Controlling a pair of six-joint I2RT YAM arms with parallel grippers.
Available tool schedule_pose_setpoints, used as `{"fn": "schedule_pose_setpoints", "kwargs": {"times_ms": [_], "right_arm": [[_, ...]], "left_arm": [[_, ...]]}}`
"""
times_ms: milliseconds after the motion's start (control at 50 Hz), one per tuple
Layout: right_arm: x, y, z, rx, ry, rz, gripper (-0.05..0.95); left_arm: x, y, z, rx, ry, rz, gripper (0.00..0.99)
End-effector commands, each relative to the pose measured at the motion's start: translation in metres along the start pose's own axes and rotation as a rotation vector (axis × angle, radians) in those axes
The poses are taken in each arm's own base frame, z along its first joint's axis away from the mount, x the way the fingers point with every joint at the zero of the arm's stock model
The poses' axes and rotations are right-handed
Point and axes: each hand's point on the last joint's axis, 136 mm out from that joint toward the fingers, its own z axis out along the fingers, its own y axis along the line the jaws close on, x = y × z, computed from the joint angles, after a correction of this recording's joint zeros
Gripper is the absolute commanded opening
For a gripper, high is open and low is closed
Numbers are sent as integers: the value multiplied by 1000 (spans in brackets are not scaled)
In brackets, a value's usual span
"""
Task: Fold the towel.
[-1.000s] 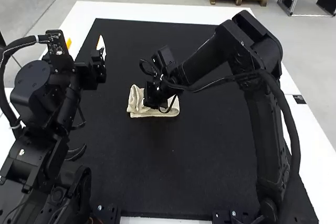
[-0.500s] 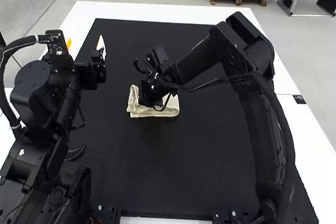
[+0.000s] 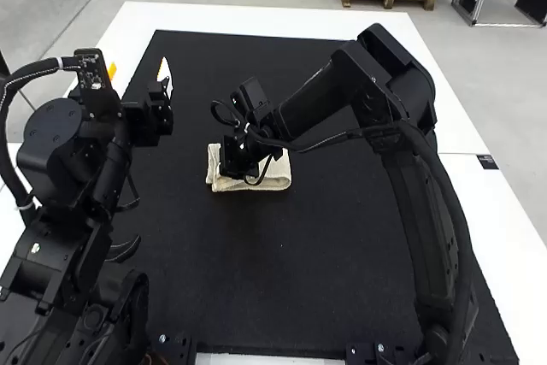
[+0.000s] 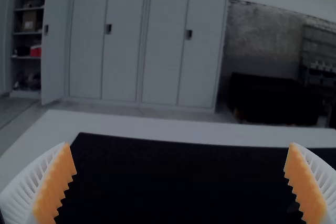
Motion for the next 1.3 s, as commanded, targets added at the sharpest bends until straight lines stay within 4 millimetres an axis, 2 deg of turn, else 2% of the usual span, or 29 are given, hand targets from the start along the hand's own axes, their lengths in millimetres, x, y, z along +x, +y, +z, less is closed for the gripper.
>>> {"fn": "schedule_pose_setpoints", "kwargs": {"times_ms": [0, 260, 540, 700, 900, 1020, 1280], "right_arm": [[-8, 13, 2, -17, -21, -28, -3], [-13, 16, 7, -22, -26, -34, -3], [-13, 10, 23, -13, -17, -36, -3], [-14, 17, 29, -19, -14, -50, -3], [-7, 12, 33, -6, 8, -56, -3], [-8, 11, 31, 0, 14, -59, -3], [-22, 25, 17, -17, -13, -70, -3]], "left_arm": [[-8, 2, -3, -9, -31, -11, 936], [-8, 3, -3, -11, -31, -10, 936], [-8, 3, -3, -12, -30, -12, 936], [-8, 3, -3, -12, -31, -12, 936], [-8, 3, -3, -12, -31, -12, 936], [-8, 3, -3, -12, -30, -10, 936], [-8, 3, -3, -12, -30, -12, 936]]}}
